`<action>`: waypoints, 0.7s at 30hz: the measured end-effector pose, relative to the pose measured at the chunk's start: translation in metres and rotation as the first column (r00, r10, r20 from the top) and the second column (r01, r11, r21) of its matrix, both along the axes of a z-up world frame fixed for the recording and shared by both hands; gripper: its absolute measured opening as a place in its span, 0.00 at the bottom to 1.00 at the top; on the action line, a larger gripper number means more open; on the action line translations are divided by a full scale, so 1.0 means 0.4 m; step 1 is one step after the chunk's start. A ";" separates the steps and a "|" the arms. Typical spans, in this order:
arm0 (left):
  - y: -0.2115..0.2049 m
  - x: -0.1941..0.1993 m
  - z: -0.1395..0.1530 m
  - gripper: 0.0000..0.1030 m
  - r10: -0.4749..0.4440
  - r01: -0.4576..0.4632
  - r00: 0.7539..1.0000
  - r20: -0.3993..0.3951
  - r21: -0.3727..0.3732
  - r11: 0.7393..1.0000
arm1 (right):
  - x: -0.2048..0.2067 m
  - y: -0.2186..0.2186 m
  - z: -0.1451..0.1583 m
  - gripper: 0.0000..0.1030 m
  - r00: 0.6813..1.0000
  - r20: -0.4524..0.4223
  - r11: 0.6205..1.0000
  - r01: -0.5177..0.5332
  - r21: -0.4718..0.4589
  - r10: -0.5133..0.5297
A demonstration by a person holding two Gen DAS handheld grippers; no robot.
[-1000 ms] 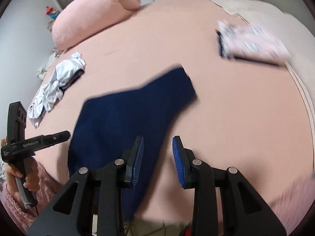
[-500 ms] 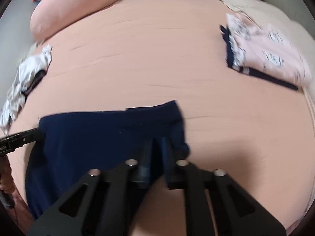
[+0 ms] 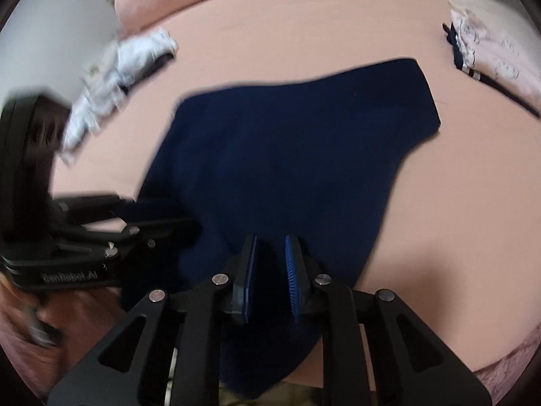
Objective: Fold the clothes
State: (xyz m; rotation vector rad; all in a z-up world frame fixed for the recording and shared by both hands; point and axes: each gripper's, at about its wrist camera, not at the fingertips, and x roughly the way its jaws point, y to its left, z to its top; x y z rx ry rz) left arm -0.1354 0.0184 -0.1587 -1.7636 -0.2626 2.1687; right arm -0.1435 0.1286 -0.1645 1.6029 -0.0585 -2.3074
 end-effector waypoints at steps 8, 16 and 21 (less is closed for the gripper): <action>-0.062 0.069 0.014 0.51 0.076 -0.077 0.997 -0.026 -0.048 0.996 | 0.068 0.059 0.079 0.43 0.997 -0.074 0.999 0.034 -0.019 -0.035; -0.177 0.136 0.039 0.51 0.249 -0.253 0.967 0.052 0.117 0.960 | 0.135 0.112 0.047 0.42 0.998 -0.019 0.998 0.053 0.034 -0.053; -0.185 0.195 -0.038 0.51 0.218 -0.264 0.960 0.176 0.304 0.915 | 0.178 0.092 0.004 0.42 0.994 0.109 0.995 0.023 -0.095 -0.013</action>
